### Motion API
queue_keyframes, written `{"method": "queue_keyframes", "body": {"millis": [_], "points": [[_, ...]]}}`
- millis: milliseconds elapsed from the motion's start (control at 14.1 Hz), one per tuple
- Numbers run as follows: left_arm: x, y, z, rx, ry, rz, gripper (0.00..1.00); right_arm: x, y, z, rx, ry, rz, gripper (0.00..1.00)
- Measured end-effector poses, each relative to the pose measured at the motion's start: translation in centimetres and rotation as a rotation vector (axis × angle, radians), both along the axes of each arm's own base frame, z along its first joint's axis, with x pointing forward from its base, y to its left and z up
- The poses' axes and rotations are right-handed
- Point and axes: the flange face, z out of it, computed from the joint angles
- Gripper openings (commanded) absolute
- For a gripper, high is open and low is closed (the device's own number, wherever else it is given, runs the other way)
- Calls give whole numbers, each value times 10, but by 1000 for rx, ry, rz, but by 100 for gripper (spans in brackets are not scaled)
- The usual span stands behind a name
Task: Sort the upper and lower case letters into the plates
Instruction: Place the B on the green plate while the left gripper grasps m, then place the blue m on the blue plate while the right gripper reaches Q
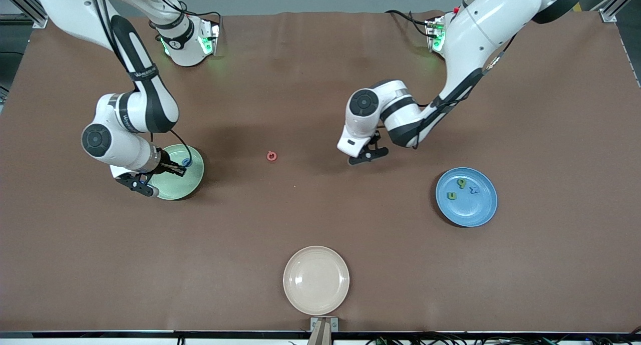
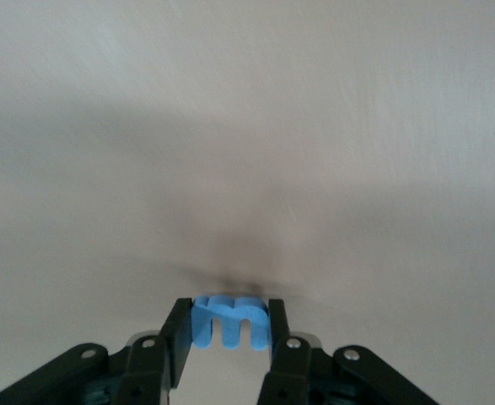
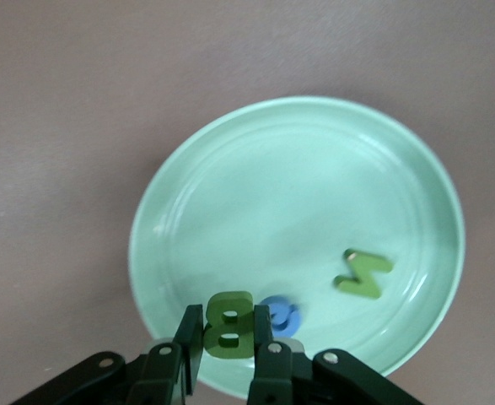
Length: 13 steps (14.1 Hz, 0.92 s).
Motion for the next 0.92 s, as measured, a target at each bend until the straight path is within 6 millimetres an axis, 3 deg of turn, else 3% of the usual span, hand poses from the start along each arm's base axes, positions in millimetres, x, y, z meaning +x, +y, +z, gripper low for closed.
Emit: {"method": "queue_keyframes", "body": {"millis": [213, 426, 639, 923], "points": [[53, 57, 46, 12, -56, 0, 24, 4, -25, -2, 6, -36, 26, 2], [113, 147, 72, -5, -87, -6, 24, 5, -29, -14, 1, -52, 35, 3], [151, 225, 78, -14, -97, -24, 24, 4, -37, -29, -1, -46, 51, 4], [175, 274, 60, -19, -76, -94, 24, 1, -48, -41, -1, -31, 51, 7]]}}
